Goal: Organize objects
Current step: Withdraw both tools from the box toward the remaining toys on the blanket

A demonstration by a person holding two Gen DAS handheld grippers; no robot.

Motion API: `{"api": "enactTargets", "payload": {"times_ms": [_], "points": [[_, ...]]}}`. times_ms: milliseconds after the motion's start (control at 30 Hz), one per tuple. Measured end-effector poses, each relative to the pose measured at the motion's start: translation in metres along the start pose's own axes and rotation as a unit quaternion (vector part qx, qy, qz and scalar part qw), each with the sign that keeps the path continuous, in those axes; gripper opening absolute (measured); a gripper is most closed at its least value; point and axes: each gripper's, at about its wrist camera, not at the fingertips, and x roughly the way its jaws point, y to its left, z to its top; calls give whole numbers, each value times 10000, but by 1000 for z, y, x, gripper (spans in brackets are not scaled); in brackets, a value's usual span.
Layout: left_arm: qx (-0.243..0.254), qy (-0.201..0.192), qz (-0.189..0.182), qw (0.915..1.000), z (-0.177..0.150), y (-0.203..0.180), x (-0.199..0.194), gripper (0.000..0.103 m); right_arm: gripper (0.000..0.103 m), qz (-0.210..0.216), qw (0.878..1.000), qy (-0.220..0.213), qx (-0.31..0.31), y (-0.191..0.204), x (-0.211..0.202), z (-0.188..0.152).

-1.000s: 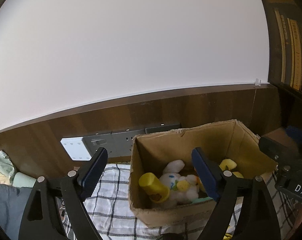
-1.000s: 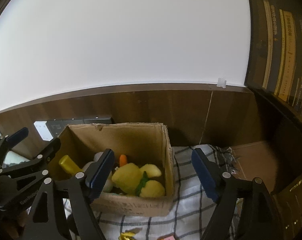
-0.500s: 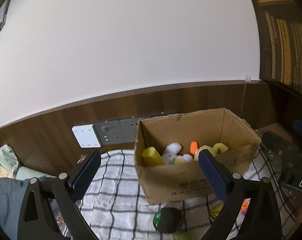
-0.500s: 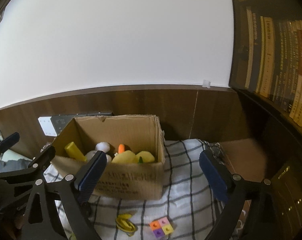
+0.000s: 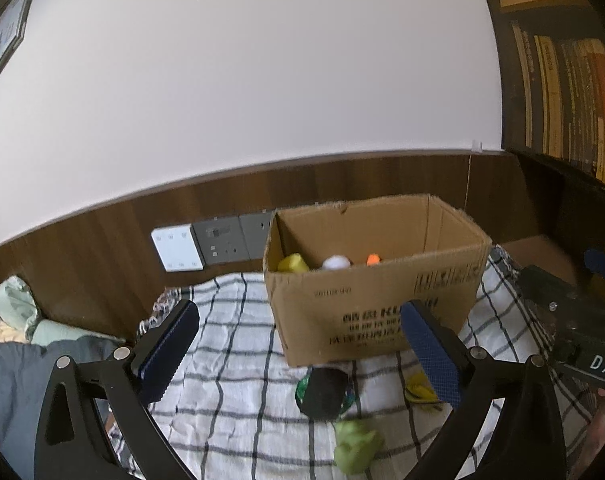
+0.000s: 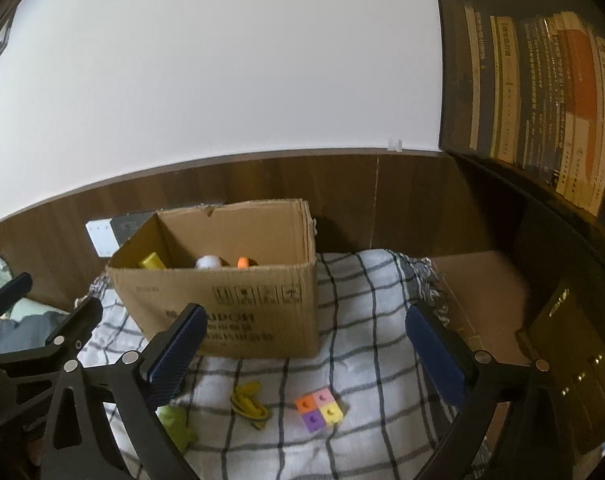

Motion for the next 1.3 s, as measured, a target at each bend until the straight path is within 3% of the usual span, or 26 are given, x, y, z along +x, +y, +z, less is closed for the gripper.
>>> {"api": "enactTargets", "payload": {"times_ms": [1300], "points": [[-129, 969, -136, 9951, -83, -22, 39, 103, 100, -181, 9963, 833, -144, -20, 43, -73]]}}
